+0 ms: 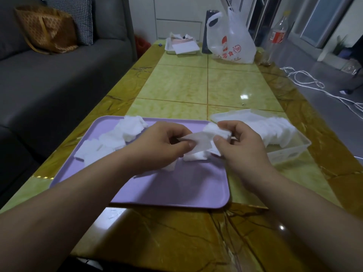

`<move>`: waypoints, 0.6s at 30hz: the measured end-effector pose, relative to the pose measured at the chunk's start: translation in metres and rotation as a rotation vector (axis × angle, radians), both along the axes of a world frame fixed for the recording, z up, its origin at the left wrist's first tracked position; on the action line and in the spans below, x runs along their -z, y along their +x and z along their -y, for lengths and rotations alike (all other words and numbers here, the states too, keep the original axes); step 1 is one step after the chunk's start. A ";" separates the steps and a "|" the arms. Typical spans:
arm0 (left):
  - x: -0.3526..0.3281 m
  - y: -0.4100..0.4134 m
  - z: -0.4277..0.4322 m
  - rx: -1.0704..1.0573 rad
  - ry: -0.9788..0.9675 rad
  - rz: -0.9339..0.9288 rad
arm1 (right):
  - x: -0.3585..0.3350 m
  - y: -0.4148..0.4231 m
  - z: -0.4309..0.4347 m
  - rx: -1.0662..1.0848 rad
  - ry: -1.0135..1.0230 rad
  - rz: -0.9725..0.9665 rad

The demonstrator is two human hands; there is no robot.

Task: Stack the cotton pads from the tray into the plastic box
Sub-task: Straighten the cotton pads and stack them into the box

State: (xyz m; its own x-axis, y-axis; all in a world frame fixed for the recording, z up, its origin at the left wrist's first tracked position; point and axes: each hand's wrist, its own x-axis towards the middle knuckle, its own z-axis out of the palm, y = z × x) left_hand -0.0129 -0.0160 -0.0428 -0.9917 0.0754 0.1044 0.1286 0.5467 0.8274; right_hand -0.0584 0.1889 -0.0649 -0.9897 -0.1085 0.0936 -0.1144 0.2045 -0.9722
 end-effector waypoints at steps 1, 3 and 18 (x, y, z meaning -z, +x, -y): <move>-0.001 0.001 0.000 0.032 0.050 0.043 | 0.000 -0.001 0.000 -0.031 -0.030 0.035; 0.001 0.002 -0.001 0.061 0.066 0.078 | -0.002 0.001 0.001 -0.100 -0.100 0.108; 0.005 -0.002 -0.001 -0.042 0.034 0.085 | 0.001 0.002 0.001 -0.203 -0.133 0.166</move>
State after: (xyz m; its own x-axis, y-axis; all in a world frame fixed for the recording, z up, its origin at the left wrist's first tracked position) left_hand -0.0145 -0.0154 -0.0475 -0.9993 0.0318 0.0219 0.0352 0.5219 0.8523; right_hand -0.0568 0.1879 -0.0661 -0.9519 -0.3035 -0.0412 0.0230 0.0633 -0.9977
